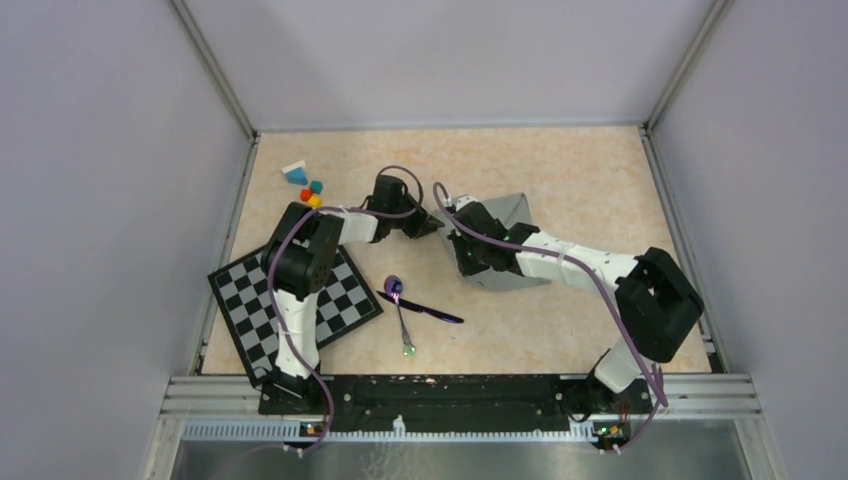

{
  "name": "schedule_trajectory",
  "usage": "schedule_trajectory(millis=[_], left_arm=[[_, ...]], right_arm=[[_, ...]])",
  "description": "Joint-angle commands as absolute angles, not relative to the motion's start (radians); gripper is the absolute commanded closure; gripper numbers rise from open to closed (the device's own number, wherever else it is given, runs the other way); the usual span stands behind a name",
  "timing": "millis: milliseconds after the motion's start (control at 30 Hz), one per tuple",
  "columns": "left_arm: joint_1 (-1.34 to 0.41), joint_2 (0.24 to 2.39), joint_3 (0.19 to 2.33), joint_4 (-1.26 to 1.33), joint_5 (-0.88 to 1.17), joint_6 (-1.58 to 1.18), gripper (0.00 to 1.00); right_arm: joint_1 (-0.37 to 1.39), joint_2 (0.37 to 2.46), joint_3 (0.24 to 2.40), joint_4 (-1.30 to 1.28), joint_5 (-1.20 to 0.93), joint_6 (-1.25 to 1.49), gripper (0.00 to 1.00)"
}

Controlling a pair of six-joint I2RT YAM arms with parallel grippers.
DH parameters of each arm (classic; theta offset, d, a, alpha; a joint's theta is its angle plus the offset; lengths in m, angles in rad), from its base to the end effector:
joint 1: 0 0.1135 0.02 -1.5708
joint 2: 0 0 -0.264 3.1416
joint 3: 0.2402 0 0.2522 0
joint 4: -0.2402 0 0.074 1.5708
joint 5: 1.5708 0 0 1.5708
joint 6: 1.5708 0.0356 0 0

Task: Fold the napkin into a case and place the utensils inside
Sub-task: Pick up the upper triangle-folded napkin from the center of the board, then turn over the upper triangle folded napkin at the center of the board.

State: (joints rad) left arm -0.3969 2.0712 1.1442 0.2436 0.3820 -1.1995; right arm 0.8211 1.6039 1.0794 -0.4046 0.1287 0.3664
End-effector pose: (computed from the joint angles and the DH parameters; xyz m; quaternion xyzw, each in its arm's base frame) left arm 0.3865 -0.1764 0.1176 -0.2714 0.8481 -0.4215 0.1714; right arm 0.2325 0.2430 0.2191 -0.1937 0.9272 0.1255 0.2950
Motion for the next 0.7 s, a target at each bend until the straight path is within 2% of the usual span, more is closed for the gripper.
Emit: schedule_trajectory(millis=[0, 67, 233, 367, 467, 600, 667], left_arm=[[-0.379, 2.033, 1.225, 0.148, 0.316, -1.081, 0.96], [-0.366, 1.992, 1.245, 0.094, 0.300, -1.048, 1.00], [-0.294, 1.839, 1.299, -0.146, 0.245, -0.982, 1.00], [-0.271, 1.667, 1.378, -0.335, 0.022, -0.872, 1.00], [-0.298, 1.580, 1.458, -0.366, -0.133, -0.761, 1.00], [-0.409, 1.643, 1.621, -0.384, -0.283, -0.625, 1.00], [-0.451, 1.733, 1.709, -0.389, -0.296, -0.586, 1.00]], right_arm=[[0.816, 1.551, 1.081, -0.359, 0.088, 0.356, 1.00], [0.816, 1.555, 1.083, -0.320, 0.022, 0.374, 1.00], [0.820, 1.599, 1.108, -0.133, -0.245, 0.516, 1.00], [0.840, 1.657, 1.181, 0.044, -0.450, 0.658, 1.00], [0.837, 1.671, 1.200, 0.219, -0.588, 0.770, 1.00], [0.795, 1.668, 1.124, 0.431, -0.719, 0.925, 1.00], [0.731, 1.678, 0.992, 0.616, -0.778, 1.037, 1.00]])
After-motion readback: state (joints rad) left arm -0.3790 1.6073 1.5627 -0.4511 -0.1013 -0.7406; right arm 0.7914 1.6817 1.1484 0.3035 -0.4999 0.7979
